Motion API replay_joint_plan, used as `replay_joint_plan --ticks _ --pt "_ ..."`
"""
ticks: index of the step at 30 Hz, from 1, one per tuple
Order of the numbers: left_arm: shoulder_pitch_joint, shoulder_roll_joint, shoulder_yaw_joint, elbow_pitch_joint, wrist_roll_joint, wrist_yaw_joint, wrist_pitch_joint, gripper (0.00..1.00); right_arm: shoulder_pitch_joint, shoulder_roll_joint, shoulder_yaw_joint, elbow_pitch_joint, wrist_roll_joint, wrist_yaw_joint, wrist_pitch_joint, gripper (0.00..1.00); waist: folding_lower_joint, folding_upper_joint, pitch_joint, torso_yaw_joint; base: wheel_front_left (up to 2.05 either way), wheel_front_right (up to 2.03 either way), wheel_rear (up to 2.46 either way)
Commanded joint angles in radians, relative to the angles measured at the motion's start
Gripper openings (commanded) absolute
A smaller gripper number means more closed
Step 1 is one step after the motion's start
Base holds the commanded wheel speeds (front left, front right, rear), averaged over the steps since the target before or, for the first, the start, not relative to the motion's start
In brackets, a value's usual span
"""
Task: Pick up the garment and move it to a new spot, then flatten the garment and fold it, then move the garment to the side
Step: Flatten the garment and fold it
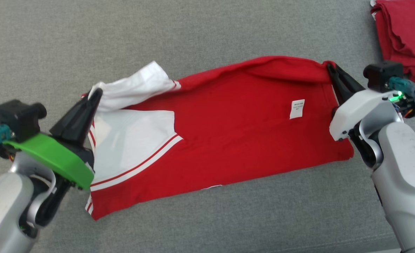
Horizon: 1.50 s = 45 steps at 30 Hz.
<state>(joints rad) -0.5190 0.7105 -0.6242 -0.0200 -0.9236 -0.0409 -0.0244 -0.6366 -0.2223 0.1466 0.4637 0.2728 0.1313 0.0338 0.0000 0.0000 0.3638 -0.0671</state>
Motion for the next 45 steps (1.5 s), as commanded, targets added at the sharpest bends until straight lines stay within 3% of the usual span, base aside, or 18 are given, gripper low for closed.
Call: replay_joint_plan --ticks 1,7,19,20,21,22,23,24,34,39,45 --pt "0.043 0.005 0.001 -0.011 -0.008 0.013 -0.018 0.0 0.037 -0.004 -0.012 -0.016 0.008 -0.001 -0.007 0.0 0.0 0.0 -0.021 0.012 0.0 0.0 0.0" --pt "0.164 -0.019 0.013 -0.03 -0.048 0.049 -0.09 0.0 0.128 0.003 -0.067 -0.069 -0.008 -0.001 -0.008 0.0 0.0 0.0 -0.037 0.021 0.0 0.0 0.0" --pt "0.283 -0.077 -0.002 0.052 -0.094 0.043 -0.167 0.0 0.248 0.039 -0.123 -0.106 -0.042 -0.001 -0.019 0.02 0.0 0.0 -0.071 0.02 0.0 0.0 0.0" --pt "0.29 -0.086 0.0 0.066 -0.1 0.042 -0.176 0.0 0.257 0.043 -0.128 -0.104 -0.047 -0.001 -0.023 0.17 0.0 0.0 -0.076 0.019 0.0 0.0 0.0" --pt "0.295 -0.091 0.001 0.076 -0.102 0.039 -0.181 0.2 0.264 0.049 -0.133 -0.102 -0.047 -0.001 -0.029 0.4 0.0 0.0 -0.08 0.018 0.0 0.0 0.0" --pt "0.302 -0.097 0.003 0.087 -0.103 0.039 -0.189 0.46 0.274 0.057 -0.143 -0.1 -0.047 -0.001 -0.035 0.67 0.0 0.0 -0.087 0.017 0.0 0.0 0.0" --pt "0.311 -0.103 0.003 0.096 -0.102 0.037 -0.195 0.86 0.286 0.063 -0.151 -0.1 -0.05 -0.001 -0.043 1.0 0.0 0.0 -0.094 0.017 0.0 0.0 0.0" --pt "0.319 -0.112 0.005 0.104 -0.107 0.037 -0.202 1.0 0.296 0.068 -0.159 -0.101 -0.053 -0.001 -0.05 1.0 0.0 0.0 -0.101 0.017 0.0 0.0 0.0" --pt "0.41 -0.178 0.072 0.092 -0.024 0.068 -0.241 1.0 0.389 0.112 -0.277 -0.131 -0.07 -0.001 -0.1 1.0 0.0 0.0 -0.177 0.027 0.0 0.0 0.0" --pt "0.45 -0.252 0.149 0.066 0.052 0.084 -0.241 1.0 0.39 0.14 -0.309 -0.138 -0.084 -0.001 -0.113 1.0 0.0 0.0 -0.201 0.04 0.0 0.0 0.0" --pt "0.474 -0.329 0.21 0.068 0.124 0.073 -0.241 1.0 0.348 0.158 -0.292 -0.067 -0.114 -0.001 -0.108 1.0 0.0 0.0 -0.207 0.059 0.0 0.0 0.0"
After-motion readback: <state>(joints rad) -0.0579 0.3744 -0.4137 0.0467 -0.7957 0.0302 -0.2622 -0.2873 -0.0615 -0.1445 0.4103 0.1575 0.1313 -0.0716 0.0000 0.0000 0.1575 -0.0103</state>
